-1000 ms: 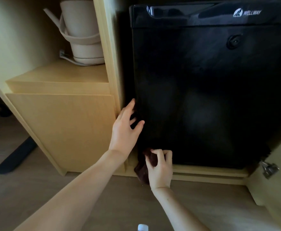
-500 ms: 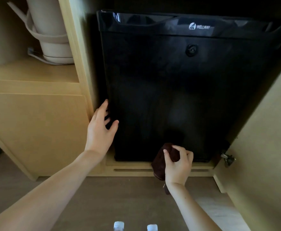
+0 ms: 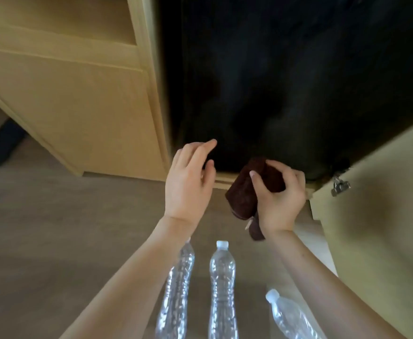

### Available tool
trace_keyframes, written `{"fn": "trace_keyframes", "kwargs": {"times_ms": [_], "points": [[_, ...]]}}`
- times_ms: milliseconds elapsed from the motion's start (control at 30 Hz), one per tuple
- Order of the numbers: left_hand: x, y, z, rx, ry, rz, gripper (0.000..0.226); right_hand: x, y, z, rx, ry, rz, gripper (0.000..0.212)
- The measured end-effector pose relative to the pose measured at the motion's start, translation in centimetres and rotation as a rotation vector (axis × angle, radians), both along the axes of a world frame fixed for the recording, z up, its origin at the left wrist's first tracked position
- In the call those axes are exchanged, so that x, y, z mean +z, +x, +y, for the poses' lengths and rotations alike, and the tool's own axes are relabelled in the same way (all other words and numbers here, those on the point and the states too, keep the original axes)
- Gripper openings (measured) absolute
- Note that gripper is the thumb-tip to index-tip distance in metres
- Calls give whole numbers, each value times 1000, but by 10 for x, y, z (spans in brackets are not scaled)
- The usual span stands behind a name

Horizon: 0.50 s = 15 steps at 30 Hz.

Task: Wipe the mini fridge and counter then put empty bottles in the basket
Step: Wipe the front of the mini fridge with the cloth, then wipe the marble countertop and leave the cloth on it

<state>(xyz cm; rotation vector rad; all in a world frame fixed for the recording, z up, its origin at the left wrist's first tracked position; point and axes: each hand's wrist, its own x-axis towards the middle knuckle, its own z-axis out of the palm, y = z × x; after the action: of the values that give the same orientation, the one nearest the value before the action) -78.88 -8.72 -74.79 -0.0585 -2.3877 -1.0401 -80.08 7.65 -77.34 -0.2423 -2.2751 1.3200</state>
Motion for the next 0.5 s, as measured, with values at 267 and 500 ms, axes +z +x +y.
{"fn": "trace_keyframes", "kwargs": {"times_ms": [267, 500], "points": [[137, 134, 11, -240, -314, -227, 25, 153, 106, 29, 122, 79, -225, 30], [390, 236, 27, -213, -324, -369, 31, 415, 184, 54, 206, 73, -312, 31]]}}
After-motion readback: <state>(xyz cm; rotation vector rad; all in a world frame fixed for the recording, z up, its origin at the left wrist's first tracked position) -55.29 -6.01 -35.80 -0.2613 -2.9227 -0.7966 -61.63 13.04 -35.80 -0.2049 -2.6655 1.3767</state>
